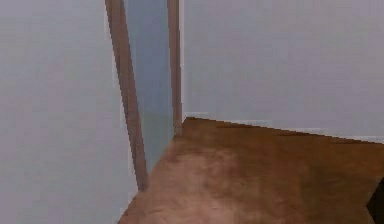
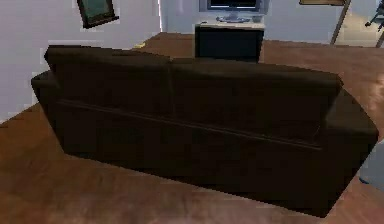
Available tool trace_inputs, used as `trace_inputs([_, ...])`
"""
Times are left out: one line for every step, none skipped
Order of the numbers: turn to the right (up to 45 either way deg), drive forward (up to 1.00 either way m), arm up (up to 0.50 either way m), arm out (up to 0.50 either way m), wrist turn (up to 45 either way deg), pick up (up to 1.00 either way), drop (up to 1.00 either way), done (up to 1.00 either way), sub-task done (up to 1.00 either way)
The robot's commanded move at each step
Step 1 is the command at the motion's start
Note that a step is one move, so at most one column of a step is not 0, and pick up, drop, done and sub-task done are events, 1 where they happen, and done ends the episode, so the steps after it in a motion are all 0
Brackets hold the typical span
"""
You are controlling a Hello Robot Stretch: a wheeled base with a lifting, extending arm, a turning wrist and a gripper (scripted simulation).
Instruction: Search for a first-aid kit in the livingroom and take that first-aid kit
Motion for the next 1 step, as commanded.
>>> trace_inputs([0.0,1.0,0.0,0.0,0.0,0.0,0.0,0.0,0.0])
